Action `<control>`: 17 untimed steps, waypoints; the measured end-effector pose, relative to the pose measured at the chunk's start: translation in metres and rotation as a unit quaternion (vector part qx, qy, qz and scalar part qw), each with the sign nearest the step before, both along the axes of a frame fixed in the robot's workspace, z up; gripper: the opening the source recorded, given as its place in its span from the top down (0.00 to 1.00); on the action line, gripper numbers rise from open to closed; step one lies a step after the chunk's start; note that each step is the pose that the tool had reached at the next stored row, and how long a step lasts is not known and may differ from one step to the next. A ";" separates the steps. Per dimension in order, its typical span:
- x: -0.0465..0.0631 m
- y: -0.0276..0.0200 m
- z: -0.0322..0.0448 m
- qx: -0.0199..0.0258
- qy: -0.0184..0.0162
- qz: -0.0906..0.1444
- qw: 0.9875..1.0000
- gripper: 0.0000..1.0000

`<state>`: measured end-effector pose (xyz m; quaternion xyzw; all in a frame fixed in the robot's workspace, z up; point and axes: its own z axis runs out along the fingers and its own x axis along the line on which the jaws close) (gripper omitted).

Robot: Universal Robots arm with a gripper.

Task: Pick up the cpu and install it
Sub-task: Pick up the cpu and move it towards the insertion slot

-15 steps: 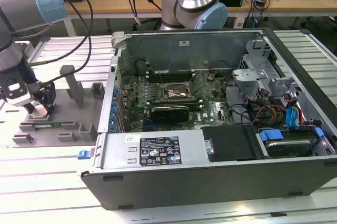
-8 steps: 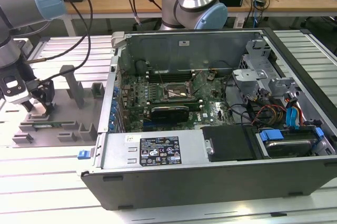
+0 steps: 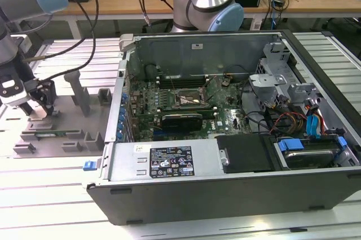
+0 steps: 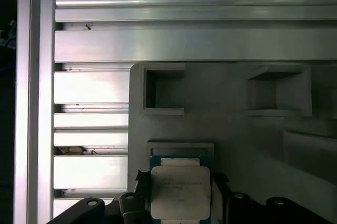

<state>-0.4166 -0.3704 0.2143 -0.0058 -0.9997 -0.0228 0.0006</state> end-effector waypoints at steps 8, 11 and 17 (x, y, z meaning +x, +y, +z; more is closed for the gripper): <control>0.000 0.0002 0.0198 0.000 0.000 0.000 1.000 0.45; 0.000 0.0003 0.0269 0.000 0.000 0.000 1.000 0.45; 0.000 0.0005 0.0461 0.000 0.000 0.000 1.000 0.45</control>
